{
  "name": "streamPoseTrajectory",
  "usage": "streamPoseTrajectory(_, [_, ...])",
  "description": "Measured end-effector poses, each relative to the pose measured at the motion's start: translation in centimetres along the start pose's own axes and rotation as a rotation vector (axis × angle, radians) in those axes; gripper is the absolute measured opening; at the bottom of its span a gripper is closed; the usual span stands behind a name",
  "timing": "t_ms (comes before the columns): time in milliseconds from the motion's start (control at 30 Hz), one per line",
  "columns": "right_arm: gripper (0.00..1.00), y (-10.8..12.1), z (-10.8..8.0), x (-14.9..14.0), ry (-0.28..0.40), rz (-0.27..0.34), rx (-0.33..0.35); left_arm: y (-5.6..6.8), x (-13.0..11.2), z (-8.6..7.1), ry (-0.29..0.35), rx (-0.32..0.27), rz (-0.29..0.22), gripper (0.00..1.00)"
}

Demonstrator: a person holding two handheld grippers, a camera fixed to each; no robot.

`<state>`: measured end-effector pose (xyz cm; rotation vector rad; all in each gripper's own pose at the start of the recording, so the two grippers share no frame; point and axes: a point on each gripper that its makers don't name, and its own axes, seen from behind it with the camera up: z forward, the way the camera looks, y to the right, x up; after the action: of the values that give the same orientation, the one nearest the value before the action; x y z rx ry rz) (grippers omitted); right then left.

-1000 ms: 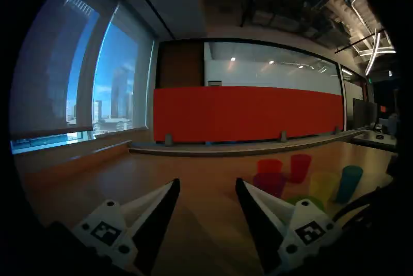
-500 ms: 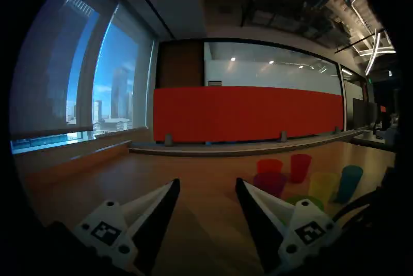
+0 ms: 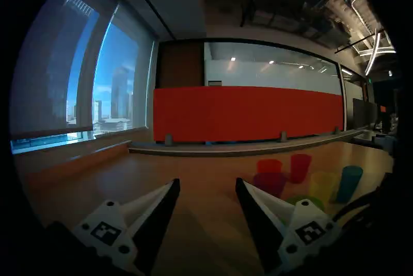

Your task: Pour water

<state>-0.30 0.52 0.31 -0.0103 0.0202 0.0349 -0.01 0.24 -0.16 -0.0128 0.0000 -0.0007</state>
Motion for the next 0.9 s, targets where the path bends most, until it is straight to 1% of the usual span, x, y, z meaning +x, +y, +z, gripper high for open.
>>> streamPoseTrajectory(233, [0.99,0.38,0.03,-0.06,-0.003,-0.012,-0.010,-0.01,0.03,-0.01,0.000,0.000,0.000,0.79])
streamPoseTrajectory(500, [0.99,-0.10,-0.06,0.00,-0.003,-0.036,-0.009,0.02,0.01,-0.01,0.000,0.000,0.000,0.79])
streamPoseTrajectory(900, [0.99,-0.16,-0.07,0.02,-0.003,-0.035,-0.013,0.03,0.03,0.02,0.000,0.000,0.000,0.79])
